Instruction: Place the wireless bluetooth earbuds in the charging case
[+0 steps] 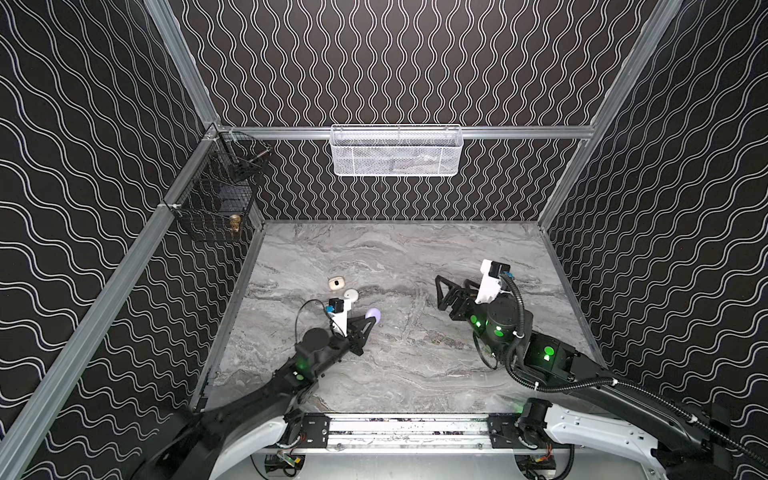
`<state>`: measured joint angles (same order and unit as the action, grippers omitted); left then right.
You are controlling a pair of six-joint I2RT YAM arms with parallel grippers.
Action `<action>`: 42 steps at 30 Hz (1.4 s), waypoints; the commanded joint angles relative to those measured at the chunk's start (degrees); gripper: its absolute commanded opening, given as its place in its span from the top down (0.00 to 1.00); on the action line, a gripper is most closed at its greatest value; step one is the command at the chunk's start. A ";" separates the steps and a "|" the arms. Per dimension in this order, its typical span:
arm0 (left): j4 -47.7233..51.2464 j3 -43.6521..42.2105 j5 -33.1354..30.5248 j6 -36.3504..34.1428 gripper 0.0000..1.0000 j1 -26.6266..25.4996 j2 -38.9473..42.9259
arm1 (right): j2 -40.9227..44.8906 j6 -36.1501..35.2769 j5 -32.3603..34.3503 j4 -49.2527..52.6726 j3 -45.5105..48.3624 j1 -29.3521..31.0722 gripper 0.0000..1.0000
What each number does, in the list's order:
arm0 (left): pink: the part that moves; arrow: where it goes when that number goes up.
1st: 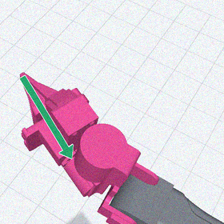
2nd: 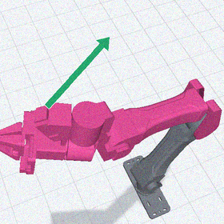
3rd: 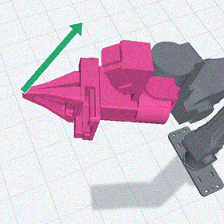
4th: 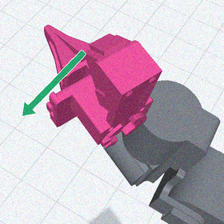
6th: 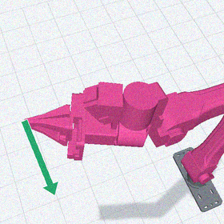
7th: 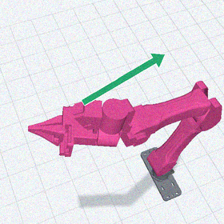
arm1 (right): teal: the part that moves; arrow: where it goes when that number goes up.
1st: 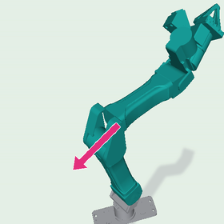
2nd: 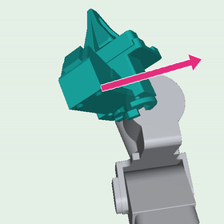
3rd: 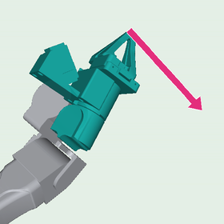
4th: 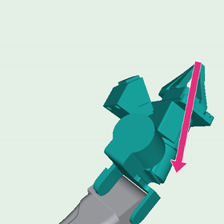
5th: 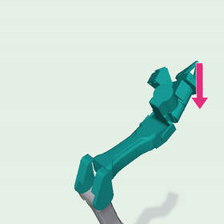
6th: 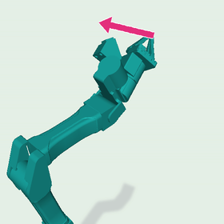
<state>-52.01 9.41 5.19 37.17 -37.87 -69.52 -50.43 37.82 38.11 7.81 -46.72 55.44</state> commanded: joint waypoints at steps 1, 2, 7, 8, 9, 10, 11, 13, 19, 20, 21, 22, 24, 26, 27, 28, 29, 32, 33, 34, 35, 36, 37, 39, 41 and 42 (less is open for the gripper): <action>-15.83 1.84 -3.71 7.85 1.00 -0.98 -9.70 | 0.69 6.16 2.20 7.00 0.76 -1.58 0.01; -16.01 3.04 -4.57 8.13 1.00 -1.34 -12.06 | 1.00 6.19 1.63 7.34 1.47 -2.07 0.01; -11.87 9.06 -8.39 8.78 1.00 -2.13 -19.62 | 5.23 4.50 -1.74 8.96 4.37 -3.14 0.01; -9.54 10.13 -9.83 8.58 1.00 -2.21 -19.99 | 6.76 3.36 -2.62 7.99 5.50 -3.22 0.01; -6.72 11.39 -11.06 8.15 1.00 -2.43 -20.07 | 8.27 2.21 -3.42 6.75 6.64 -3.32 0.01; -3.93 12.57 -12.38 7.69 1.00 -2.56 -20.25 | 9.48 1.01 -4.02 5.37 7.91 -3.32 0.01; -1.08 13.84 -13.38 7.44 1.00 -2.67 -20.59 | 10.80 -0.34 -4.73 3.52 9.33 -3.40 0.01; 0.62 15.29 -14.65 7.48 1.00 -2.66 -22.38 | 12.86 -2.54 -5.04 0.88 11.20 -3.48 0.01; -0.37 17.45 -15.68 9.95 1.00 -2.73 -29.98 | 12.85 -12.90 -2.36 -7.49 12.29 -5.16 0.01; -0.57 17.95 -15.74 10.23 1.00 -2.74 -31.50 | 11.43 -15.26 -1.89 -9.06 11.91 -6.01 0.01; -1.03 18.14 -15.78 10.28 1.00 -2.69 -32.74 | 9.89 -17.06 -1.33 -10.38 11.59 -6.93 0.01; -1.25 18.26 -16.01 10.41 1.00 -2.70 -33.95 | 7.55 -18.65 -0.75 -11.72 11.19 -8.29 0.01; -1.11 18.67 -16.25 10.56 1.00 -2.69 -35.70 | 3.13 -20.37 -0.10 -14.05 10.63 -12.20 0.01; -0.63 19.05 -15.93 10.31 0.97 -2.68 -36.99 | 0.16 -20.84 2.90 -17.08 11.37 -17.19 0.01; -0.03 19.07 -15.84 10.34 0.91 -2.74 -37.18 | -0.45 -21.67 3.31 -19.96 12.65 -19.48 0.01; 0.43 18.92 -15.83 10.31 0.83 -2.71 -37.14 | -1.07 -22.75 3.42 -23.08 14.10 -22.27 0.01; 0.78 18.72 -15.94 10.08 0.73 -2.66 -36.86 | -1.96 -23.41 3.92 -25.49 15.35 -25.11 0.01; 3.99 18.76 -16.83 9.30 0.41 -2.65 -35.14 | -6.31 -23.12 4.05 -29.01 17.70 -33.61 0.01; 5.54 18.72 -17.46 8.92 0.32 -2.72 -34.14 | -7.69 -20.75 2.41 -28.05 18.04 -36.32 0.01; 7.68 18.87 -18.27 8.52 0.24 -2.65 -32.59 | -9.28 -20.44 -0.59 -28.96 19.03 -38.62 0.01; 10.10 19.14 -18.85 7.89 0.18 -2.69 -30.72 | -11.16 -21.81 -0.13 -30.85 20.59 -39.54 0.01; 12.61 19.59 -19.40 7.28 0.14 -2.66 -28.79 | -12.96 -22.25 3.41 -32.58 22.38 -39.62 0.01; 17.38 20.39 -20.23 6.46 0.10 -2.68 -26.33 | -15.04 -23.62 7.55 -38.06 24.72 -40.16 0.01; 26.65 23.22 -22.35 4.27 0.02 -2.58 -21.68 | -15.08 -22.76 6.01 -34.20 23.19 -41.19 0.01; 36.01 26.50 -26.62 0.95 0.01 -2.16 -16.84 | -15.60 -25.45 6.19 -40.31 26.35 -41.79 0.00; 39.31 27.80 -28.77 -0.77 0.01 -1.92 -14.83 | -17.11 -28.04 6.47 -46.02 28.84 -41.97 0.00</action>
<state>-27.97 34.63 -16.75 42.04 -40.18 -87.83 -65.78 14.44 43.00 -26.63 -21.17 13.80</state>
